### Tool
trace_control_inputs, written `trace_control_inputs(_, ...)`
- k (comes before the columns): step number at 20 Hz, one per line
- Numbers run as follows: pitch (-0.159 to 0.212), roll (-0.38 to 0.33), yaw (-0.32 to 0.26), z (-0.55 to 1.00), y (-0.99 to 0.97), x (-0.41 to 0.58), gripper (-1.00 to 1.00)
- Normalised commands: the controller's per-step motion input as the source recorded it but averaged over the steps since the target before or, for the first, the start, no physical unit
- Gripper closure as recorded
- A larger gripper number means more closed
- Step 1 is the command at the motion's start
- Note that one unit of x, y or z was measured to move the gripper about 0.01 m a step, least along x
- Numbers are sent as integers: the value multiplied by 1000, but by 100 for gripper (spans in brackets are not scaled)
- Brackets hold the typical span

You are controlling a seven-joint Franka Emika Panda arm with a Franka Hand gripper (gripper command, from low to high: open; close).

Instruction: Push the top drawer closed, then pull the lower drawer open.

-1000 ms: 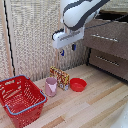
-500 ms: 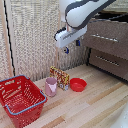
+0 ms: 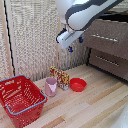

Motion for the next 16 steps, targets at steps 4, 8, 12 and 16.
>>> trace_control_inputs(4,0,-360,99,131,-9,0,-100)
trace_control_inputs(8,-1,-360,101,130,-10,0,-100)
trace_control_inputs(12,-16,-351,110,124,-32,0,-100)
trace_control_inputs(16,-28,-311,122,69,-111,0,-100)
